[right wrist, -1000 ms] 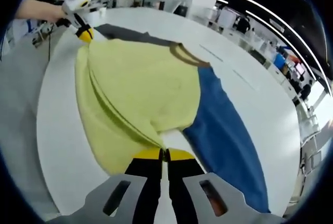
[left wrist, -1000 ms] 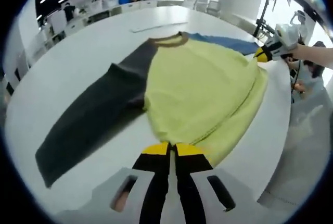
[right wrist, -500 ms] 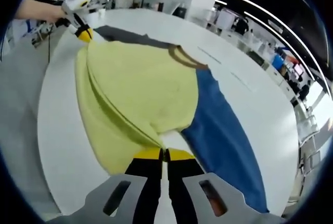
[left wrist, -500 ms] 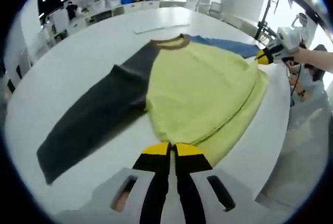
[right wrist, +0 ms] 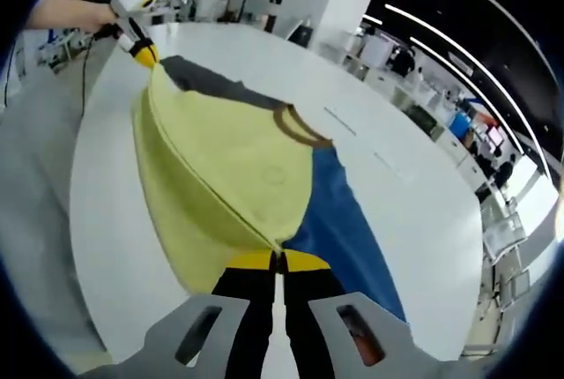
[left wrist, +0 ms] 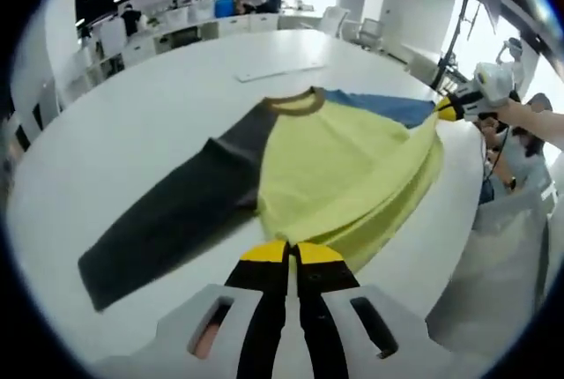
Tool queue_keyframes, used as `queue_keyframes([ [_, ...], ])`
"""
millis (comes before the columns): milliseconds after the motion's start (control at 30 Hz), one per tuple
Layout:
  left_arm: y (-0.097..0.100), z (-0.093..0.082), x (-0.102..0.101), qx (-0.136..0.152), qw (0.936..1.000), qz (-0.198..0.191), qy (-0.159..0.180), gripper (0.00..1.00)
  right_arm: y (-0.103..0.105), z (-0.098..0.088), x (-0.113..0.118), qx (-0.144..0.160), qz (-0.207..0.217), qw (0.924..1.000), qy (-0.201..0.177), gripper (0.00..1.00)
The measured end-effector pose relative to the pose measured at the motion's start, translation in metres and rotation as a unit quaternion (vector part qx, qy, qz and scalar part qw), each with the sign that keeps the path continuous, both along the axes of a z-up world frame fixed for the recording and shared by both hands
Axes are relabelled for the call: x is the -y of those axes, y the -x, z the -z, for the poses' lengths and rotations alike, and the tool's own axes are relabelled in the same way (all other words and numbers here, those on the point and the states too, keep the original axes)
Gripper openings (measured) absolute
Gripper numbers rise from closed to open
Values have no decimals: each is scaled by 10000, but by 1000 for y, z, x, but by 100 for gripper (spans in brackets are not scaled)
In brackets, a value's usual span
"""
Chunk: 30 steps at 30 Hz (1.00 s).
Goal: Fold the garment on the visible template until the final outline fits inside the template.
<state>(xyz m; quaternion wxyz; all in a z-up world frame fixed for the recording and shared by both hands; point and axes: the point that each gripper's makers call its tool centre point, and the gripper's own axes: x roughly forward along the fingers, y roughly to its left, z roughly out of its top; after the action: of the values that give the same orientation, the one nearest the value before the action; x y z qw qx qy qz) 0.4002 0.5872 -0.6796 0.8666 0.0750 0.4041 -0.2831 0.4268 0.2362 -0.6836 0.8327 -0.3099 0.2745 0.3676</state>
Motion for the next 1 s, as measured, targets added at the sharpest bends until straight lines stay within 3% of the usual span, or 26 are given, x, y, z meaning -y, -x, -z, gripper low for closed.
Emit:
queue_keyframes([
  [200,18,-23,-3,5,9999,-30,111,0,18,-33,-3,163,-123,9998,-74,3],
  [433,48,-44,-6,-52,9997,71,234,0,45,-59,-7,262,-289,9992,-67,3],
  [700,74,-51,-8,-27,9996,156,242,0,80,-65,-9,229,-427,9988,-10,3],
  [1000,104,-45,-14,-104,9996,175,199,0,113,-59,-12,125,-545,9984,46,3],
])
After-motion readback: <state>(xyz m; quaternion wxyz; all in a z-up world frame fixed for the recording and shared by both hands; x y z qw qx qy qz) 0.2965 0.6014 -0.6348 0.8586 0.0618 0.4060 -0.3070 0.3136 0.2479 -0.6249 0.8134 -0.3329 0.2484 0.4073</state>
